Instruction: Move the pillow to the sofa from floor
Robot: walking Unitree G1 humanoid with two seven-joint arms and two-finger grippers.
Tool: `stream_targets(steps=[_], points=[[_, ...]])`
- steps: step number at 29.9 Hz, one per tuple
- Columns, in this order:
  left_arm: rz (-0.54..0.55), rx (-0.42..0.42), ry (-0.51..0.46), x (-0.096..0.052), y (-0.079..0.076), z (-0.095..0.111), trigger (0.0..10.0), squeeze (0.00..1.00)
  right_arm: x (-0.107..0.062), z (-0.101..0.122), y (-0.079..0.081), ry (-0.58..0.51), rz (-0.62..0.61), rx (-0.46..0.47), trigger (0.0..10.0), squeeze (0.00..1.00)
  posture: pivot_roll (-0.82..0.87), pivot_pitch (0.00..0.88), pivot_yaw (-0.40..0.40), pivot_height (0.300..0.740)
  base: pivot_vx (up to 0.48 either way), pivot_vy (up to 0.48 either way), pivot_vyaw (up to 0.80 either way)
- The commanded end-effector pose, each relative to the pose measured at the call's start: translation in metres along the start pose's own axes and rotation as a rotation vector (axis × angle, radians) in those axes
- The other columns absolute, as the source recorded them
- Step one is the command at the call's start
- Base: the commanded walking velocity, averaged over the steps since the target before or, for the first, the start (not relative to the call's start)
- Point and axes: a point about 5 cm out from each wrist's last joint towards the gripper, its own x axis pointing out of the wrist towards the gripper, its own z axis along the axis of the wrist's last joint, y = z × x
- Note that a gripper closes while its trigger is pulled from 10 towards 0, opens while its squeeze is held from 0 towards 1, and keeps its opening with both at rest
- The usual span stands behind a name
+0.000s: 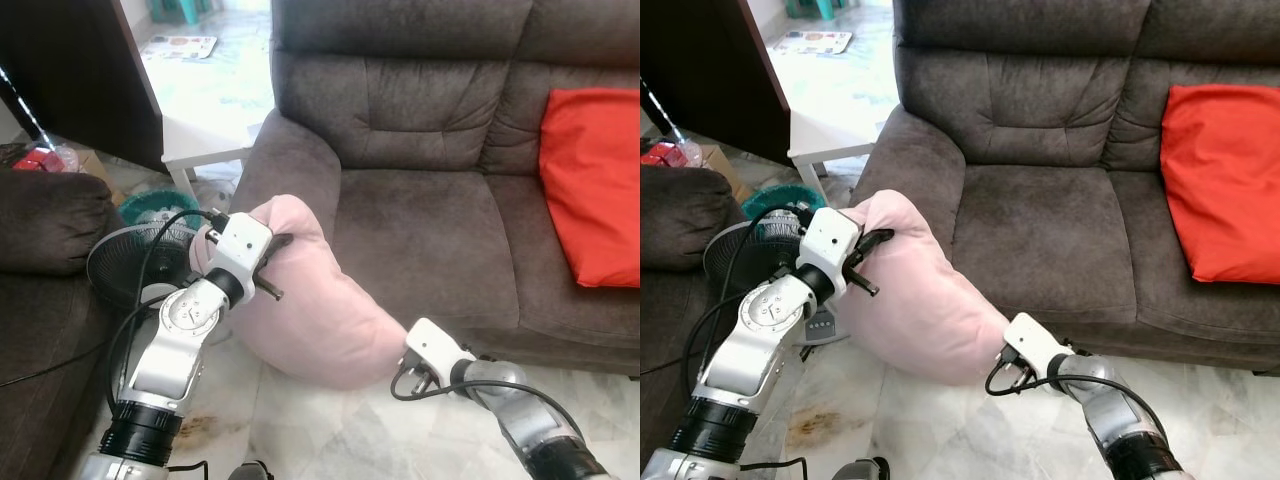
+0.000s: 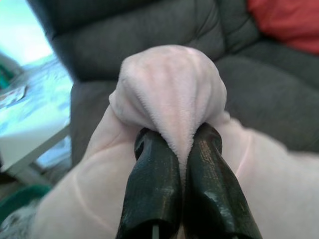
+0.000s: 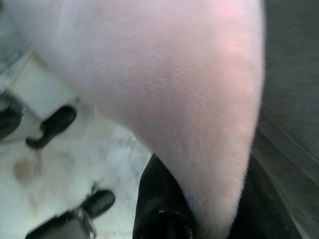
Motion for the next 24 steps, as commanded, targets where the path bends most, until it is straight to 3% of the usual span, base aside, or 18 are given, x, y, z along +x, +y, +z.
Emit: stream_targets(steps=[1,2,3,4,7,9,12,15,24], points=[[0.011,0.006,0.016,-0.002,-0.002,-0.003,10.0,0.0,-0.007,0.015,-0.01,-0.088,-0.062,0.03,0.0,0.0,0.19,0.105,-0.014,0.74,0.0,0.0,0.0],[0.052,-0.004,0.053,-0.008,-0.001,-0.012,10.0,0.0,-0.013,0.018,-0.015,-0.125,-0.112,0.075,3.8,0.0,0.18,0.104,-0.015,0.74,0.0,0.0,0.0],[0.067,-0.007,0.066,-0.01,-0.001,-0.015,10.0,0.0,-0.015,0.019,-0.017,-0.138,-0.132,0.095,3.8,0.0,0.18,0.104,-0.015,0.74,0.0,0.0,0.0],[0.085,-0.011,0.078,-0.012,0.0,-0.018,10.0,0.0,-0.017,0.02,-0.018,-0.152,-0.151,0.11,10.0,0.0,0.18,0.106,-0.015,0.74,0.0,0.0,0.0],[0.164,-0.023,0.125,-0.021,0.003,-0.03,10.0,0.0,-0.027,0.028,-0.025,-0.246,-0.256,0.195,10.0,0.0,0.18,0.109,-0.017,0.74,0.0,0.0,0.0],[0.217,-0.027,0.142,-0.027,0.005,-0.038,10.0,0.0,-0.033,0.039,-0.02,-0.373,-0.321,0.259,10.0,0.0,0.17,0.111,-0.019,0.74,0.0,0.0,0.0],[0.25,-0.025,0.136,-0.029,0.006,-0.039,10.0,0.0,-0.036,0.047,-0.014,-0.445,-0.33,0.257,10.0,0.0,0.17,0.113,-0.019,0.74,0.0,0.0,0.0],[0.373,-0.046,0.061,-0.03,0.011,-0.03,10.0,0.0,-0.042,0.06,-0.005,-0.56,-0.38,0.366,10.0,0.0,0.16,0.116,-0.019,0.74,0.0,0.0,0.0],[0.457,-0.072,-0.011,-0.032,0.006,-0.021,10.0,0.0,-0.047,0.079,-0.004,-0.688,-0.476,0.462,10.0,0.0,0.15,0.112,-0.022,0.74,0.0,0.0,0.0]])
